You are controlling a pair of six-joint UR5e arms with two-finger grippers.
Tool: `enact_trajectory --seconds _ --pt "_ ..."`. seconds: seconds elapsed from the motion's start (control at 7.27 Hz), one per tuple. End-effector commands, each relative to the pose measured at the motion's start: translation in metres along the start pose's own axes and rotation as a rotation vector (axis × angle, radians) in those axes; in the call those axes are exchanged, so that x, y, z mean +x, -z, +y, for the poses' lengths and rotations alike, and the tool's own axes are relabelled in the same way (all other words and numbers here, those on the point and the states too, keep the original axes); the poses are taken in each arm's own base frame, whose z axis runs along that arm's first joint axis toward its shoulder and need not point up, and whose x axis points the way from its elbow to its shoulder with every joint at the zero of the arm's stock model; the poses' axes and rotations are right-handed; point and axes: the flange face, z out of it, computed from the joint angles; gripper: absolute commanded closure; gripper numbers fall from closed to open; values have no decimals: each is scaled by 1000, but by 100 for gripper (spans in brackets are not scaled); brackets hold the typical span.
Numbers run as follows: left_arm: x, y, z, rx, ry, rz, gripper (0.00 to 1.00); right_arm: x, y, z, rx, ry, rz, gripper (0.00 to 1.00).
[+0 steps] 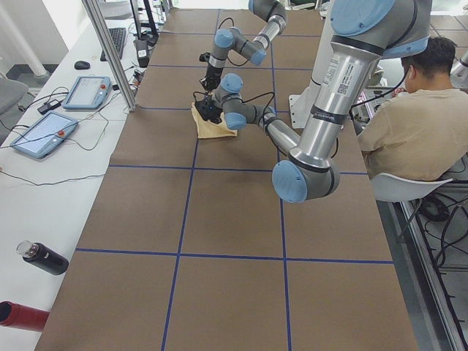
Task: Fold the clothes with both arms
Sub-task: 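Lower the fold, open both grippers and withdraw both arms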
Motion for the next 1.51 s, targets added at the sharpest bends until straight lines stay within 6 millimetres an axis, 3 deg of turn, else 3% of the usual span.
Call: enact_trajectory --seconds 0.0,0.14,0.28,0.55,0.69,0.96,1.1,1.38 --pt "-4 -17 -42 45 -69 6 26 -39 -10 -48 11 137 -28 0" --pt "-3 -15 -44 45 -84 18 26 -40 -7 -57 4 141 -25 0" --pt "1 -9 -52 51 -111 28 26 -43 2 -90 -14 154 -19 0" --pt "1 16 -80 1 -266 30 24 -1 31 -189 -51 226 16 0" --pt "-19 39 -93 0 -390 24 1 34 50 -235 -77 278 43 0" --pt "-76 95 -142 7 -648 -13 1 136 109 -379 -147 337 18 0" --pt "-109 129 -182 -13 -765 -38 1 184 136 -443 -129 379 15 0" --pt "-182 203 -275 -2 -1008 -120 0 263 172 -534 -86 544 75 0"
